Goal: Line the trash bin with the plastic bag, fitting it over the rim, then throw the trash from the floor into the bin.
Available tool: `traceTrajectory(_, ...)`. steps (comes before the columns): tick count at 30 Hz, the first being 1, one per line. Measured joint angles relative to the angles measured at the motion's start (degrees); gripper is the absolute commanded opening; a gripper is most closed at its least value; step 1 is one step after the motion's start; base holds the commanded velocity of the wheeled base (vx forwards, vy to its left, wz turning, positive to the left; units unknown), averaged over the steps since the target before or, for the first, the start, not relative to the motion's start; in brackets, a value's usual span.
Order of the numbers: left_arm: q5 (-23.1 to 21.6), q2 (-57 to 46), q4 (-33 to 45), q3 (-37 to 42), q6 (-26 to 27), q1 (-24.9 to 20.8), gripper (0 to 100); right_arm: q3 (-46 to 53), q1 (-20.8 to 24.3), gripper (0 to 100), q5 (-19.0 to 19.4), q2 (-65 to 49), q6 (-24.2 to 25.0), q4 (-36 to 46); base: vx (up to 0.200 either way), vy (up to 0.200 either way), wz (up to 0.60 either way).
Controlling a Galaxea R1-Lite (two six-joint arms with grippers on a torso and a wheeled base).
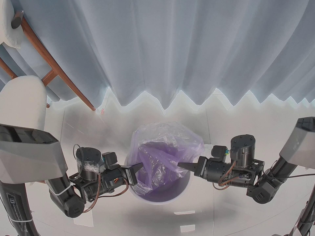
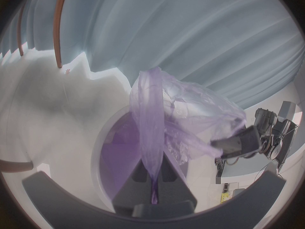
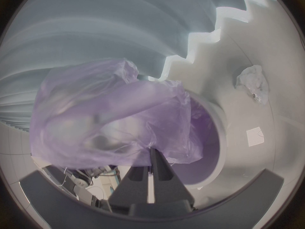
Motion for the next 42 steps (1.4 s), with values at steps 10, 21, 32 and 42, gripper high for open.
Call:
traceTrajectory(10,0.1,1.4,2.3,-3.4,-1.1,3.5,0,-7.7,-8.3,0,-0.6,2.5,0.5,-1.5,0.0,0.0,0.0)
traceTrajectory(21,0.0,-3.4,19.2,-12.8,-8.3,10.0,0,-17.4,-12.9,0,-2.1,5.8,2.4,-1.3,0.0,0.0,0.0)
traceTrajectory(32,-2.3,-4.2,24.6,-14.6,-9.0,12.6,0,-22.1,-15.7,0,-4.7,11.3,2.6,-1.3,0.0,0.0,0.0)
traceTrajectory(42,-2.6,-4.6,29.1,-14.5,-8.9,12.8,0,-17.2,-15.8,0,-6.2,10.6,2.7,-1.8,0.0,0.0,0.0)
